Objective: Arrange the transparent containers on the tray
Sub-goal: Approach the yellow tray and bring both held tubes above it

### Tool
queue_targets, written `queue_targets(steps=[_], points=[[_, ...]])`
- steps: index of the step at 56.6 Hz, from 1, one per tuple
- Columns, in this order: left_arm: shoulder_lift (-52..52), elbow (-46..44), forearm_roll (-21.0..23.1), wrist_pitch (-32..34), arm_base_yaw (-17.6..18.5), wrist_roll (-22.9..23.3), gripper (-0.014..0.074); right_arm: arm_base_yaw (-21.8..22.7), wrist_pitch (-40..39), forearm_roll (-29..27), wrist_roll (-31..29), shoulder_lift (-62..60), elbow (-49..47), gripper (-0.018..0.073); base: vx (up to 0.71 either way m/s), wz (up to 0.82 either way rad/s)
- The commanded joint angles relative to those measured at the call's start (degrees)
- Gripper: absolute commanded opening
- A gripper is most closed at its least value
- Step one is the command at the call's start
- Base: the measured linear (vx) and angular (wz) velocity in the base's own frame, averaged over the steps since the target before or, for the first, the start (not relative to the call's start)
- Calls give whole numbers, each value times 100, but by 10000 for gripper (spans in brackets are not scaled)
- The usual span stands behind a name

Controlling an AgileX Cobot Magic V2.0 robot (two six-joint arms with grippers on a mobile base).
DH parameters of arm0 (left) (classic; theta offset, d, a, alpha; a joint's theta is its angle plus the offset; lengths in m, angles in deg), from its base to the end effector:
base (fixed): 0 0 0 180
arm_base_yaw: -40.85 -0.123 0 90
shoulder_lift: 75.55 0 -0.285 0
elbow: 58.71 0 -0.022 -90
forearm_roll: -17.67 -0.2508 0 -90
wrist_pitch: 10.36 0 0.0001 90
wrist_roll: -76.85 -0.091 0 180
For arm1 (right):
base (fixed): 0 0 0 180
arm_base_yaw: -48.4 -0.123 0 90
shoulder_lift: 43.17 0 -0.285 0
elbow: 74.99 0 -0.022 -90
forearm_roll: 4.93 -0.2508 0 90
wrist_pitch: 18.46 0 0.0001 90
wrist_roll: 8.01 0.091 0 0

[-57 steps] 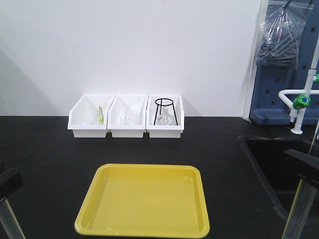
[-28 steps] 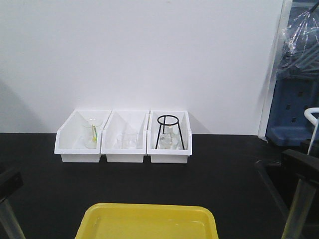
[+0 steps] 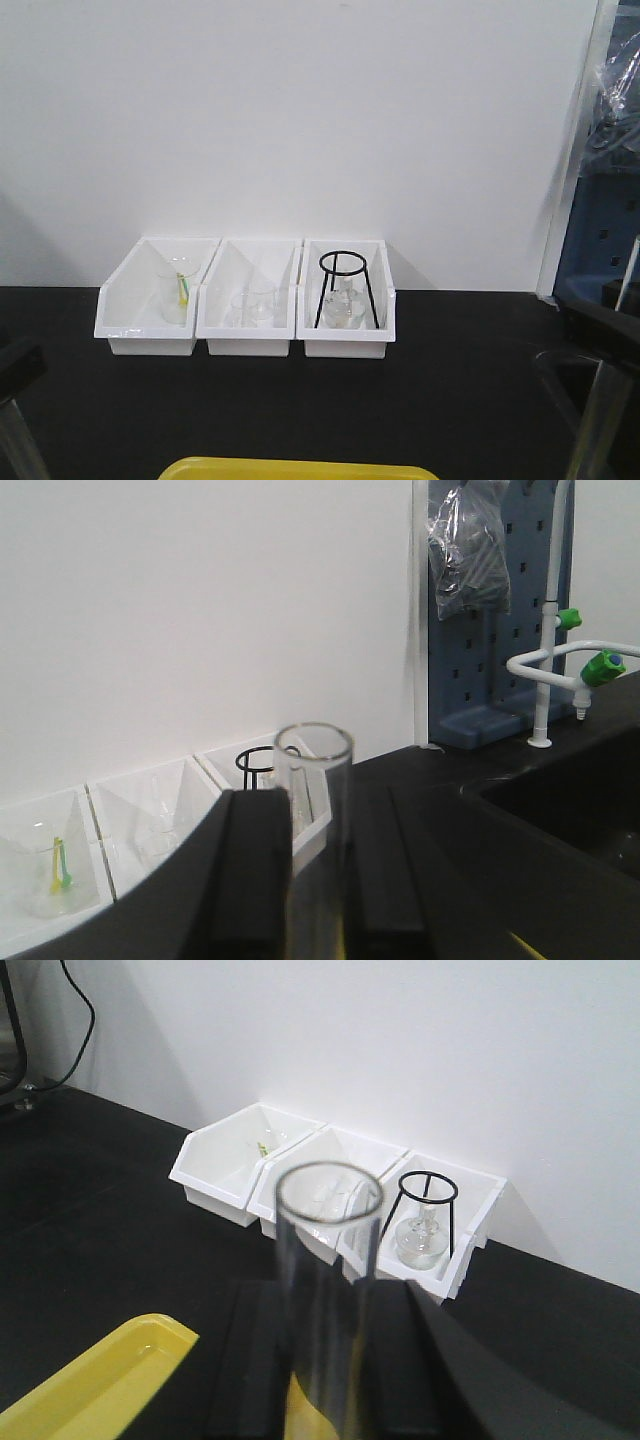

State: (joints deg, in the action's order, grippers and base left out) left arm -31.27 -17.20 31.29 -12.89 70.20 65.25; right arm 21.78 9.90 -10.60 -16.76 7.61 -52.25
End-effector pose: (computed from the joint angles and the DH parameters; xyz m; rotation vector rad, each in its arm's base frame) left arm 0.1176 -0.0672 0.3650 0.3761 1.5107 -0.4416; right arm 0.1259 0.0679 0.4174 -0.5012 1.7160 0.3292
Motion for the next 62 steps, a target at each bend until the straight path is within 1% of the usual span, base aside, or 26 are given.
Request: queue_targets(steps=[1, 58, 62], points=[[-31, -153, 42, 529, 31, 47, 104, 32, -495, 15, -66, -3, -189, 83, 8, -1], [-31, -153, 42, 526, 31, 52, 104, 32, -499, -8, -66, -3, -189, 83, 1, 0], [-15, -153, 42, 505, 31, 60, 104, 32, -500, -21, 39, 28, -189, 83, 0, 0]])
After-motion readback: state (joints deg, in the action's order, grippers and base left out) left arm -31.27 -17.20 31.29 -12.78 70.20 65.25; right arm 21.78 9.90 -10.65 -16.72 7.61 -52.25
